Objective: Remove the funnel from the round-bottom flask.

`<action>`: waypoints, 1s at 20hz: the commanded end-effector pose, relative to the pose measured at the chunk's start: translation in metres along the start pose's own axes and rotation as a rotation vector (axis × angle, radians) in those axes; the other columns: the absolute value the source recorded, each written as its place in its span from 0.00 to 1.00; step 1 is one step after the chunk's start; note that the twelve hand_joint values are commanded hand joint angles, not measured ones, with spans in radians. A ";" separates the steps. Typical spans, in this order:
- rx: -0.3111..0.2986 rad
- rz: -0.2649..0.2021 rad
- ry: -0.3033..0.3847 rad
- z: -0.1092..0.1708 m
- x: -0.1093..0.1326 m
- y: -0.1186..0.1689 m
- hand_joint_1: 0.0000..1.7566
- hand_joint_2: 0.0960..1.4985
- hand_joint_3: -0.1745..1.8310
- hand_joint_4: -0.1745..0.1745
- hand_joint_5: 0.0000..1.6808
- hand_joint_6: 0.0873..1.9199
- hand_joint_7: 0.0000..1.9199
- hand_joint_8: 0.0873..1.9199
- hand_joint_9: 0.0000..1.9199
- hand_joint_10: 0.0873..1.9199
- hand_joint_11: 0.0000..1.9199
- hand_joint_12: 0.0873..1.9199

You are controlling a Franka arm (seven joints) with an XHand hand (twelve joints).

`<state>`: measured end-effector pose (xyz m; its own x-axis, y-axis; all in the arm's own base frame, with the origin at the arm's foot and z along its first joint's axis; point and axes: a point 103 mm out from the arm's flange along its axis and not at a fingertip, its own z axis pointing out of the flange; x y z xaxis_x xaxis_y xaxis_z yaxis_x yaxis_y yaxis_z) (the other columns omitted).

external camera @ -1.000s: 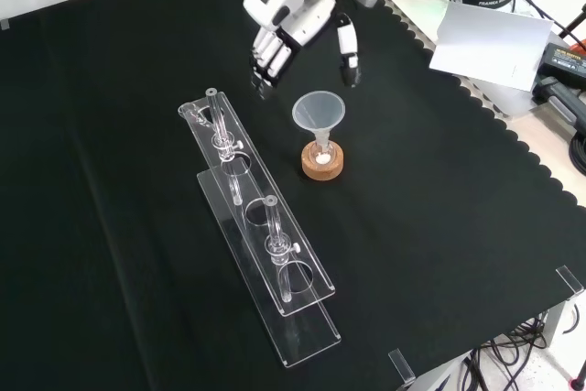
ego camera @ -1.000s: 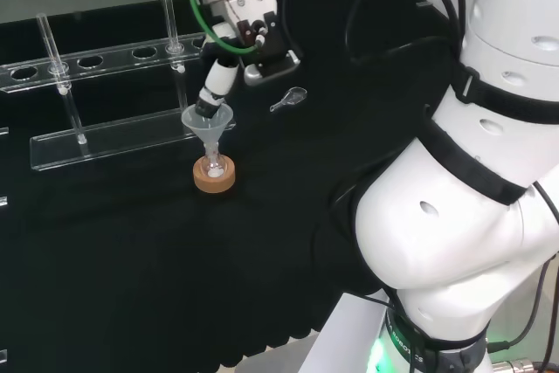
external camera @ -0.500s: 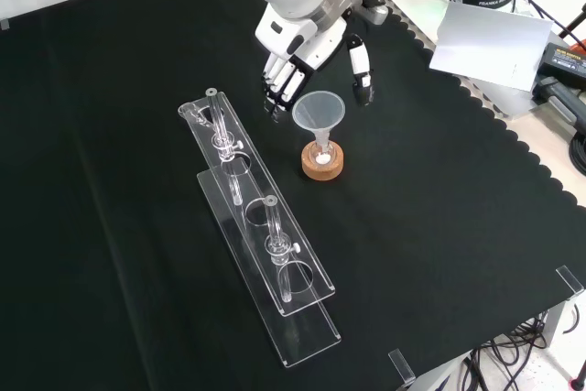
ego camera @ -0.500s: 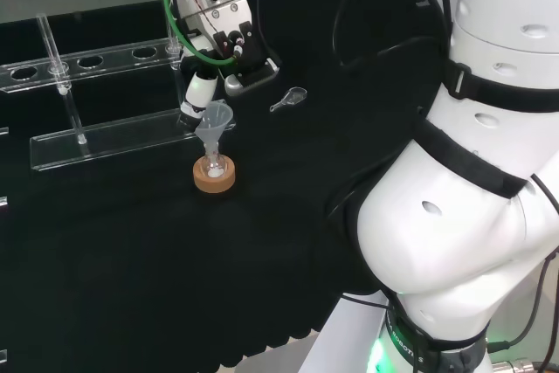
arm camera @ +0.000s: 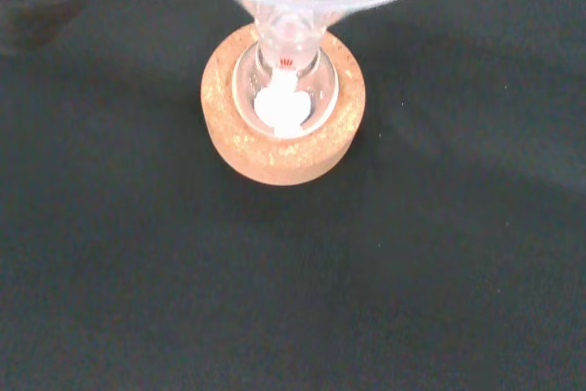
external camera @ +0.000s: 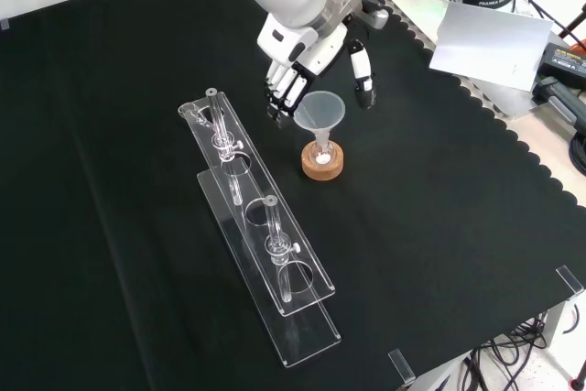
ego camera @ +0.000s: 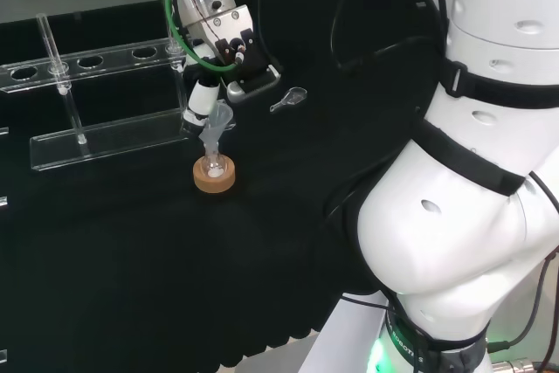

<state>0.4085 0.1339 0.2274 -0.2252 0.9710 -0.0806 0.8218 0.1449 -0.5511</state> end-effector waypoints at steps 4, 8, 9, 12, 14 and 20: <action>0.004 0.007 0.012 0.004 0.001 0.005 0.38 0.38 0.25 0.53 0.13 0.00 0.00 0.22 0.10 0.39 0.18 0.74; -0.003 0.006 0.008 0.010 -0.004 0.005 0.39 0.38 0.25 0.54 0.13 0.00 0.00 0.22 0.10 0.39 0.18 0.74; 0.006 0.007 -0.010 0.010 -0.001 0.007 0.39 0.38 0.25 0.54 0.13 0.00 0.00 0.22 0.10 0.39 0.18 0.74; 0.009 0.009 -0.009 0.010 0.000 0.008 0.39 0.38 0.25 0.54 0.13 0.00 0.00 0.22 0.10 0.39 0.18 0.74; -0.004 0.015 0.024 0.013 -0.001 0.008 0.39 0.38 0.25 0.54 0.13 0.00 0.00 0.23 0.10 0.39 0.18 0.74; 0.003 -0.003 0.008 0.026 -0.009 0.018 0.39 0.39 0.24 0.54 0.14 0.00 0.00 0.25 0.11 0.39 0.18 0.74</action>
<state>0.4129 0.1299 0.2114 -0.2126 0.9744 -0.0736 0.8269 0.1392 -0.5449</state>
